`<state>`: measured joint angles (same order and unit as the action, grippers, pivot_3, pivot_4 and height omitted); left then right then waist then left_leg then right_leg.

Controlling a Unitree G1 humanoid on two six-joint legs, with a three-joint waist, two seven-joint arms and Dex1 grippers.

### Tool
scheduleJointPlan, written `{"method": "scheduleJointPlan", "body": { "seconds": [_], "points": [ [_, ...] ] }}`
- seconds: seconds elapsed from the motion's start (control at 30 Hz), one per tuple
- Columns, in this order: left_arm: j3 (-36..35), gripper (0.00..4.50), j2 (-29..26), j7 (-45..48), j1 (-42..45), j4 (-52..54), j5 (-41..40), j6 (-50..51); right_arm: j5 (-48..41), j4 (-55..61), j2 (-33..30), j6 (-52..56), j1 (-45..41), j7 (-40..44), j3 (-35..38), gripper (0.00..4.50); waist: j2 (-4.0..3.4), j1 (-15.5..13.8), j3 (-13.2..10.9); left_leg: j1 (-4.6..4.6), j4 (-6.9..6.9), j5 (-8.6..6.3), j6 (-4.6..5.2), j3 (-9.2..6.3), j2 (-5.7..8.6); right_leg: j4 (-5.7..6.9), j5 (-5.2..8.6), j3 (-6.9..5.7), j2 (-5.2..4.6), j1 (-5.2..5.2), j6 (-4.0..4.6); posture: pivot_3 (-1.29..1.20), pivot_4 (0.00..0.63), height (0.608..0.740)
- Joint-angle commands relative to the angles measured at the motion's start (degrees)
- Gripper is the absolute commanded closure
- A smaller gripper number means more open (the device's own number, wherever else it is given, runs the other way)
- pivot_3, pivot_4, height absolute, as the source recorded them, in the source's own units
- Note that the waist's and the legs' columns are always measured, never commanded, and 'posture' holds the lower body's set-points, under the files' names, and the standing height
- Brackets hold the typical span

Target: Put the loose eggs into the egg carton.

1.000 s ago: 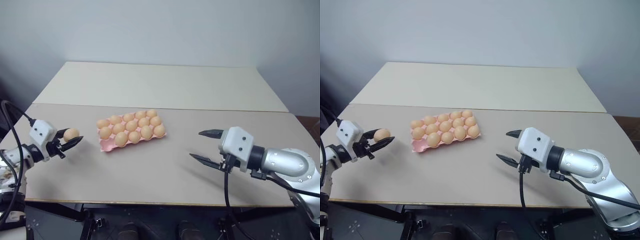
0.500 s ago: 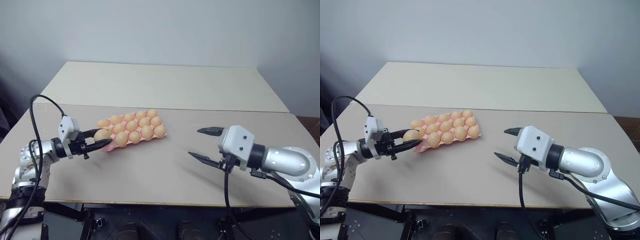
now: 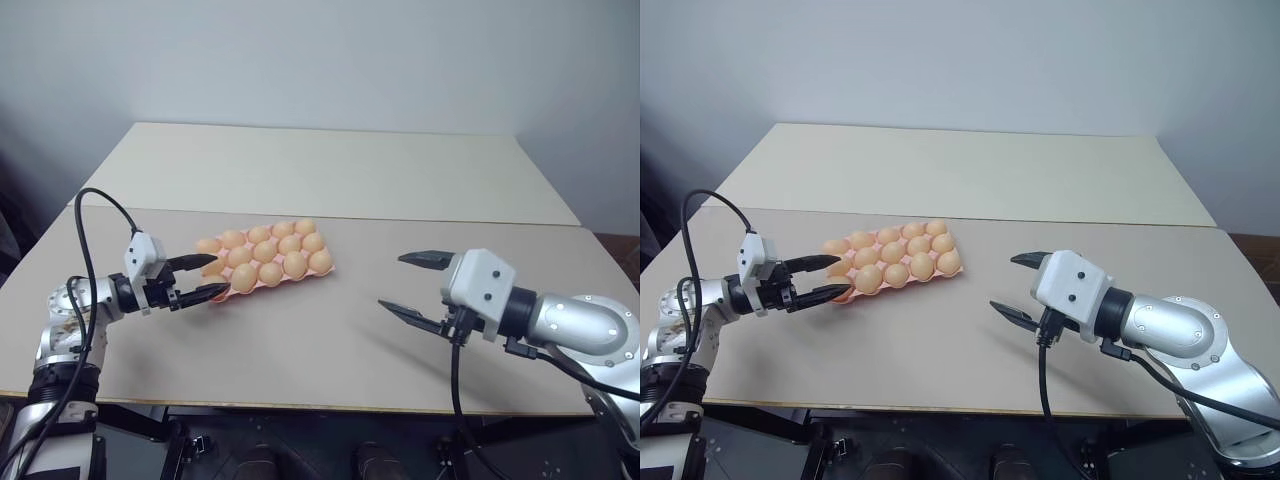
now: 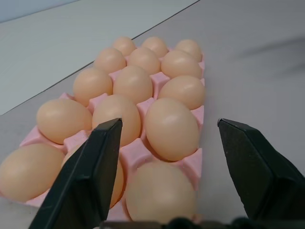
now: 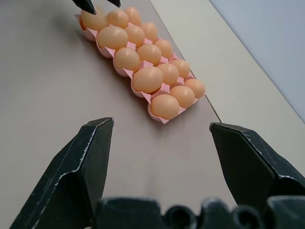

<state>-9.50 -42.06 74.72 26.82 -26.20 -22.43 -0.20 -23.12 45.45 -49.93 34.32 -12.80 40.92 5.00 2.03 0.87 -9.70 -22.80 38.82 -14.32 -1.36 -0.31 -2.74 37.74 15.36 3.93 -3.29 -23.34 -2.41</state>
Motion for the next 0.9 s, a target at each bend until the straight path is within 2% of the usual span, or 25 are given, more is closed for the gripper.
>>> {"method": "scheduleJointPlan", "body": {
  "seconds": [0.03,0.2,0.4,0.53,0.73,0.9],
  "points": [
    [-2.17,1.06,-1.75,-0.1,-0.65,3.03,-0.94,-0.7,-0.34,1.5,-0.4,-0.1,-0.07,-0.25,2.09,0.68,0.0,0.04,0.0,0.0,0.0,0.0,0.0,0.0,0.0,0.0,0.0,0.0,0.0,0.0,0.0,0.0,0.15,0.74],
    [-5.09,1.06,-5.15,0.12,-4.17,7.68,-2.57,2.08,-0.47,1.43,-0.72,-0.33,0.3,0.19,2.56,0.68,0.0,0.3,0.0,0.0,-0.01,0.0,0.0,-0.01,-0.02,0.0,0.0,0.0,0.0,-0.01,0.0,0.0,0.15,0.74],
    [-12.51,1.06,-9.25,-0.79,-15.04,18.74,-7.1,7.35,-1.32,1.13,-1.66,-0.94,1.08,1.9,3.79,0.68,-0.01,0.23,0.0,0.01,-0.02,0.0,0.0,0.0,-0.04,-0.02,0.0,0.0,-0.01,-0.02,0.0,0.0,0.15,0.74],
    [-20.15,1.06,-10.27,-2.38,-22.2,25.62,-11.62,12.13,-2.29,0.53,-2.56,-1.46,1.9,4.03,4.99,0.68,-0.01,0.06,0.0,0.01,-0.02,0.0,0.0,0.01,-0.06,-0.03,0.0,0.0,-0.01,-0.01,0.0,0.0,0.15,0.74],
    [-25.23,1.06,-12.09,-2.86,-28.57,30.31,-12.78,15.29,-2.46,-0.66,-3.66,-2.57,2.43,6.44,5.97,0.68,-0.01,-0.02,-0.01,0.12,-0.04,0.0,0.0,0.03,-0.06,-0.06,0.01,0.0,-0.01,0.08,0.01,0.0,0.15,0.74],
    [-28.24,1.06,-11.27,-5.01,-31.56,36.24,-13.85,17.21,-2.59,-2.98,-4.98,-4.28,4.81,9.85,8.5,0.68,0.0,-0.13,0.0,0.09,-0.06,0.0,0.0,0.03,-0.06,-0.11,0.01,0.0,-0.01,0.08,0.01,0.0,0.15,0.74]
  ]
}}
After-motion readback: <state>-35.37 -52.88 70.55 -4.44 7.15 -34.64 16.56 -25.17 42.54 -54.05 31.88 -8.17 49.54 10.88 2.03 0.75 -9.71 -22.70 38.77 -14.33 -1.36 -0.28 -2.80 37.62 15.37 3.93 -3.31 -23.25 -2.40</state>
